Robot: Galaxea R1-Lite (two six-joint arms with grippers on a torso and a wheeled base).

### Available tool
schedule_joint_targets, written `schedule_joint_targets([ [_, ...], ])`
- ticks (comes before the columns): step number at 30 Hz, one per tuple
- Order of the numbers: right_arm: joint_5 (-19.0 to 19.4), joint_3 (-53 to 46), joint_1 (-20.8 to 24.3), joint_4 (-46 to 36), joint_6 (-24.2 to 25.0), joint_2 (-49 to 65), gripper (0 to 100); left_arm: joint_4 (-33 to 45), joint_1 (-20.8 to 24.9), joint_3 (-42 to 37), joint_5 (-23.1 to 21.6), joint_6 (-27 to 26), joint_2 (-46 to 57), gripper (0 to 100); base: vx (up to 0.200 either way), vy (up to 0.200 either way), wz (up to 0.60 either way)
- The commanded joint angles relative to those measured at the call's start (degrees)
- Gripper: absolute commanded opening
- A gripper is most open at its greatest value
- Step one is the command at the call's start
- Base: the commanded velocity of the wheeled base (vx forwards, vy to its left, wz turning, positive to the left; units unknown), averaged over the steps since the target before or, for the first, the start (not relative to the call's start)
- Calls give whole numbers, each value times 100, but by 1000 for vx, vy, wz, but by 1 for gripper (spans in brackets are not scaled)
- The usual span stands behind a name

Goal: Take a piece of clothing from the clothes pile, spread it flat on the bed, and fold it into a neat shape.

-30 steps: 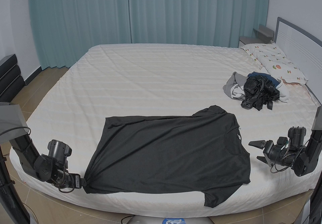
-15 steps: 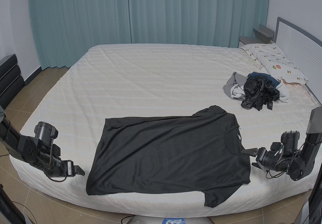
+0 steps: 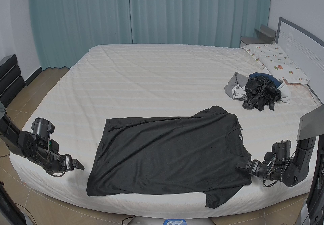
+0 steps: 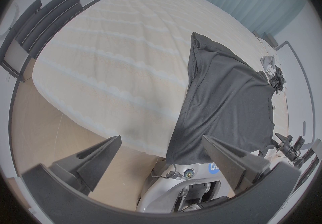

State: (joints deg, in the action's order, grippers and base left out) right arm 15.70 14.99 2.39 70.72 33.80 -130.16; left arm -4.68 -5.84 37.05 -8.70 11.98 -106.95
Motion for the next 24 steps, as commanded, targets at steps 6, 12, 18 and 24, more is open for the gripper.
schedule_joint_targets([
  [6,-14,-111,7,-23,-146,26,0,-15,-14,198,-184,287,-151,100,0,0,0],
  [12,-14,-506,-380,-120,-796,448,0,-33,-14,435,-422,709,-318,100,0,0,0],
  [18,-6,-647,-617,-647,-1429,729,0,-33,-23,611,-466,850,-494,100,0,0,0],
  [24,3,-664,-652,-1007,-1711,922,0,-464,13,989,-518,1623,-889,100,0,0,0],
])
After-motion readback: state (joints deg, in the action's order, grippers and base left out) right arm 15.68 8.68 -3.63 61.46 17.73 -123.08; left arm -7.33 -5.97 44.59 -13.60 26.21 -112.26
